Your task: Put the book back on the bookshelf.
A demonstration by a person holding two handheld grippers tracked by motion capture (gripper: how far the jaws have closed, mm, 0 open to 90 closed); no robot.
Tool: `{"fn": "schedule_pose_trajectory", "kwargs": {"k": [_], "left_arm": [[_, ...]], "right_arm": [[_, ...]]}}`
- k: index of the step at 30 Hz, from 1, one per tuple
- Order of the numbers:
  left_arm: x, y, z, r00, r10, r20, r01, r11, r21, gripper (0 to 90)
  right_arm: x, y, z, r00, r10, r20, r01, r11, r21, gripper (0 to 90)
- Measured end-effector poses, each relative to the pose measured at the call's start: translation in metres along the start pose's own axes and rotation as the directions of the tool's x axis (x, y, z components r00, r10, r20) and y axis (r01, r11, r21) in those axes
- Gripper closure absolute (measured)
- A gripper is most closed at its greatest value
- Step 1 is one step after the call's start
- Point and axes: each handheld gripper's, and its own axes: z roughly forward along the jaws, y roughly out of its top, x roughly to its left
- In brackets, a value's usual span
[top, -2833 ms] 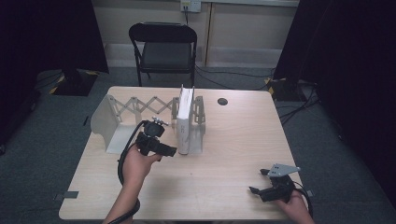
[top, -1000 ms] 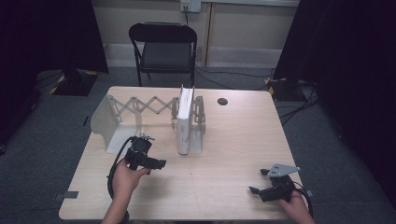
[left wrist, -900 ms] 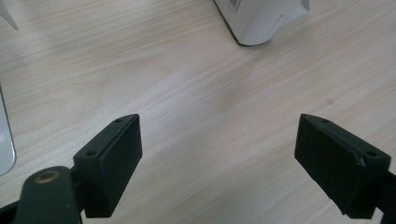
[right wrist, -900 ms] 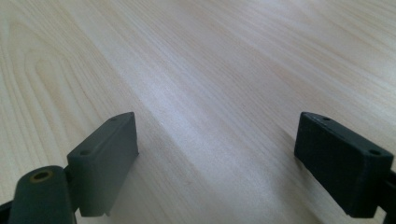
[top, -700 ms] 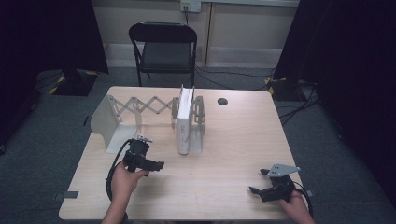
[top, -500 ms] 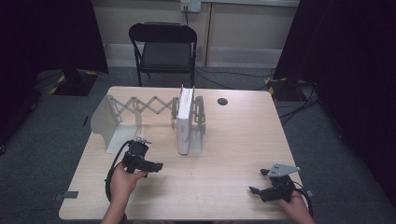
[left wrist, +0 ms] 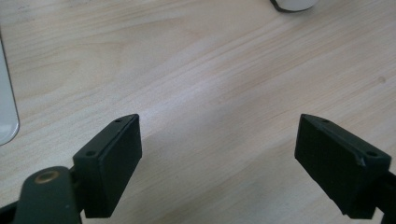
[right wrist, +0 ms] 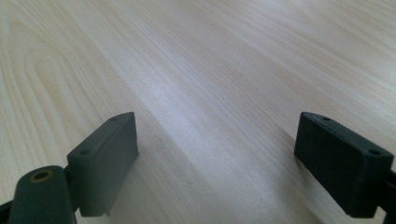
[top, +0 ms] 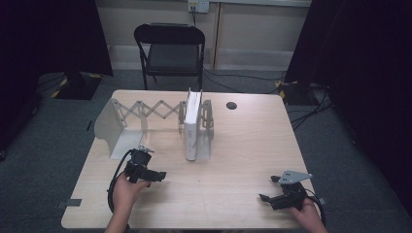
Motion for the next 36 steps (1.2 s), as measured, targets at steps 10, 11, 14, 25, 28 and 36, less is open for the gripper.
{"fn": "schedule_pose_trajectory", "kwargs": {"k": [10, 11, 14, 25, 28, 36], "left_arm": [[0.007, -0.008, 0.005, 1.0, -0.001, -0.008, 0.001, 1.0, -0.005, 14.8], [0.008, -0.009, 0.005, 0.9999, 0.0, -0.012, 0.0, 1.0, -0.004, 14.8], [0.01, -0.012, 0.006, 0.9998, -0.007, -0.019, 0.006, 0.9999, -0.01, 14.8], [0.016, -0.019, 0.008, 0.9994, 0.004, -0.033, -0.005, 0.9995, -0.031, 14.7], [0.017, -0.02, 0.008, 0.9991, 0.011, -0.041, -0.013, 0.9994, -0.032, 14.6], [0.014, -0.024, 0.009, 0.9936, 0.07, -0.088, -0.073, 0.9969, -0.029, 13.8]], "right_arm": [[0.0, 0.0, 0.0, 1.0, 0.0, 0.001, 0.0, 1.0, 0.0, 12.9], [0.0, 0.0, 0.0, 1.0, 0.001, 0.001, -0.001, 1.0, 0.0, 13.0], [0.0, 0.0, 0.0, 1.0, 0.0, 0.001, 0.0, 1.0, 0.0, 12.9], [0.0, 0.0, 0.0, 1.0, 0.0, 0.001, 0.0, 1.0, 0.0, 12.9], [0.0, 0.0, 0.0, 1.0, 0.001, 0.001, -0.001, 1.0, 0.0, 12.9], [0.0, 0.0, 0.0, 1.0, 0.0, 0.001, 0.0, 1.0, 0.0, 12.9]]}}
